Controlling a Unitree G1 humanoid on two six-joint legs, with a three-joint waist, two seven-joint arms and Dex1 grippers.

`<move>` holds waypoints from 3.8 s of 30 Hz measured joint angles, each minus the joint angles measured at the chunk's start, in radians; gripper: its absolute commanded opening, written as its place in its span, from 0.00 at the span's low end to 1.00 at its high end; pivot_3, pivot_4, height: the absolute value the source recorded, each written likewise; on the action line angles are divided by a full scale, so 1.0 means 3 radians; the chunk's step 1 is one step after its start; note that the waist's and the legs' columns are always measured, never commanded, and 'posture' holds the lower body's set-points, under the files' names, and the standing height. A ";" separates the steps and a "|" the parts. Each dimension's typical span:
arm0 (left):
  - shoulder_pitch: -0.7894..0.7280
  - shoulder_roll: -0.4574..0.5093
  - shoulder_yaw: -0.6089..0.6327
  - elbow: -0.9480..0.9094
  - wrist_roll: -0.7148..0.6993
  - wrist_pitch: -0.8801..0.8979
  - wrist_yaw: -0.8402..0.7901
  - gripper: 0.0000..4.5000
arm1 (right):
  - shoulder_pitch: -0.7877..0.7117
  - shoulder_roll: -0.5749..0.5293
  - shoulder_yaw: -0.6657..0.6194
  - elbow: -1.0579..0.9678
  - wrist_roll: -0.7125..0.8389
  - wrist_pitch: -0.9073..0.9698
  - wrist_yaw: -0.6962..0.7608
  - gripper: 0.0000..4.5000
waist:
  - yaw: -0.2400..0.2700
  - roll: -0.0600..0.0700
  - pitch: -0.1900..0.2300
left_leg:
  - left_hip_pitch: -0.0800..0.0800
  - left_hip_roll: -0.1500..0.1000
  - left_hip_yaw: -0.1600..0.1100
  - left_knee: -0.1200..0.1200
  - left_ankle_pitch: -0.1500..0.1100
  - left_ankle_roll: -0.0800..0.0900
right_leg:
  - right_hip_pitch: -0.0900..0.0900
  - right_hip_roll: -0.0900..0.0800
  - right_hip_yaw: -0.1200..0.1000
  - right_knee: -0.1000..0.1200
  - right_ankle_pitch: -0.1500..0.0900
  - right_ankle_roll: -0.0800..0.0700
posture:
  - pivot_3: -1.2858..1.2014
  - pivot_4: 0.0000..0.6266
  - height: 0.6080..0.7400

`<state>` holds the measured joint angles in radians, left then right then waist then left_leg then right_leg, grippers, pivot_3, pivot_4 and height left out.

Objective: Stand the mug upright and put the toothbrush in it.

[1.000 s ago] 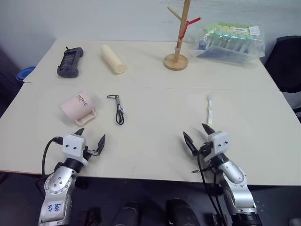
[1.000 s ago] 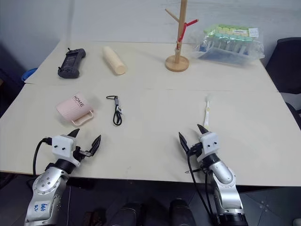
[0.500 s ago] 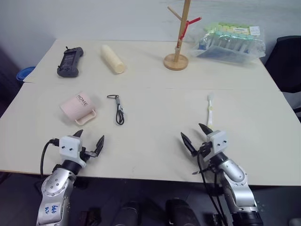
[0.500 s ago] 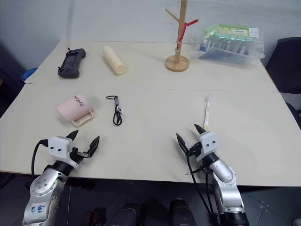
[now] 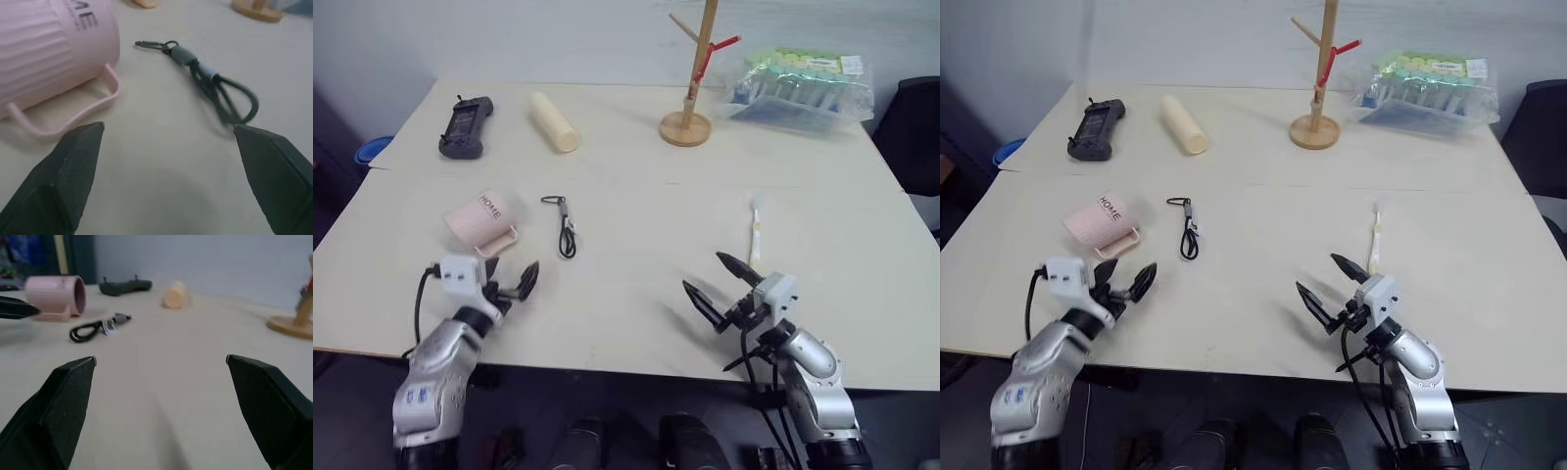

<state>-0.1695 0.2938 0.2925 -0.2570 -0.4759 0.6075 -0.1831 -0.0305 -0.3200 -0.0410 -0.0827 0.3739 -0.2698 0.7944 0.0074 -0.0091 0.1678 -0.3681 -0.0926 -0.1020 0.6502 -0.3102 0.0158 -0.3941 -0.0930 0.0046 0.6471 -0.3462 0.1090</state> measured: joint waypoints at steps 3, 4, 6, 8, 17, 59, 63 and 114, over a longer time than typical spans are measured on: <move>-0.0936 -0.0052 -0.0070 0.0450 -0.0054 0.0587 0.0285 1.00 | -0.0096 -0.0118 -0.0038 0.0019 0.0081 -0.0058 0.0173 0.98 | 0.0043 -0.0008 0.0001 | -0.0001 -0.0001 0.0001 0.0005 0.0000 0.0000 | 0.0000 0.0002 0.0000 -0.0001 0.0001 0.0002 | 0.52 0.24 1.00; -0.1164 -0.0064 -0.0107 0.0626 -0.0006 0.0677 0.0375 1.00 | -0.0119 -0.0127 -0.0051 0.0027 0.0105 -0.0057 0.0187 0.98 | 0.0039 -0.0008 0.0001 | 0.0000 -0.0001 0.0003 0.0004 0.0000 0.0000 | -0.0001 0.0002 0.0002 -0.0001 0.0001 0.0002 | 0.52 0.24 1.00; -0.1607 -0.0068 -0.0198 0.1117 0.0174 0.0819 0.0598 1.00 | -0.0141 -0.0129 -0.0073 0.0042 0.0135 -0.0053 0.0210 0.98 | 0.0028 -0.0008 0.0001 | -0.0001 0.0001 0.0004 -0.0001 0.0000 -0.0001 | -0.0005 0.0004 0.0002 -0.0004 0.0001 0.0002 | 0.52 0.24 1.00; -0.1819 -0.0063 -0.0227 0.1490 0.0272 0.0918 0.0664 1.00 | -0.0129 -0.0129 -0.0086 0.0042 0.0156 -0.0045 0.0215 0.98 | 0.0010 -0.0008 0.0000 | 0.0000 0.0001 0.0001 -0.0005 -0.0003 -0.0005 | -0.0013 0.0013 0.0003 0.0002 0.0001 0.0002 | 0.52 0.24 1.00; -0.2325 0.0025 -0.0612 0.2234 0.0549 0.1176 0.0286 0.49 | -0.0044 -0.0082 -0.0128 0.0021 0.0163 -0.0036 0.0121 1.00 | 0.0026 -0.0010 0.0001 | 0.0000 -0.0001 -0.0002 0.0011 -0.0003 -0.0007 | -0.0014 0.0012 0.0011 0.0013 0.0002 0.0003 | 0.52 0.24 1.00; 0.0701 0.1926 0.1439 0.2446 0.0630 -0.2203 -0.1553 0.71 | -0.0449 -0.0141 0.0239 -0.0211 0.0469 0.0334 0.0774 1.00 | -0.0028 -0.0015 0.0011 | -0.0001 0.0046 -0.0004 -0.0004 -0.0021 -0.0026 | -0.0014 0.0044 0.0013 -0.0015 0.0010 -0.0030 | 0.52 0.24 1.00; 0.1025 0.2048 0.1564 0.1845 0.0434 -0.2307 -0.2034 0.77 | -0.0149 -0.0308 0.0090 -0.0302 0.0515 0.0440 0.0718 1.00 | -0.0032 -0.0007 0.0016 | -0.0002 0.0048 0.0000 -0.0004 -0.0026 -0.0022 | -0.0011 0.0044 0.0013 -0.0028 0.0010 -0.0030 | 0.52 0.24 1.00; -0.1793 0.2005 -0.1831 0.1663 0.1873 0.0596 -0.2087 0.00 | 0.0013 -0.0392 -0.0238 -0.0685 0.0505 0.0699 0.0058 1.00 | -0.0059 0.0026 0.0016 | -0.0001 0.0057 0.0015 0.0004 -0.0012 -0.0042 | -0.0042 0.0057 0.0016 0.0024 0.0015 -0.0040 | 0.52 0.24 1.00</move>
<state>-0.7075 0.8952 -0.2568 0.2418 0.0861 0.7864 -0.8091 -0.0267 -0.4377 -0.1123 -0.2882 0.5256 -0.0602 0.8117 -0.0102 -0.0014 0.1725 -0.3683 -0.0756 -0.0973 0.6513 -0.3137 0.0032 -0.4065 -0.0758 0.0095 0.6542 -0.3416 0.0970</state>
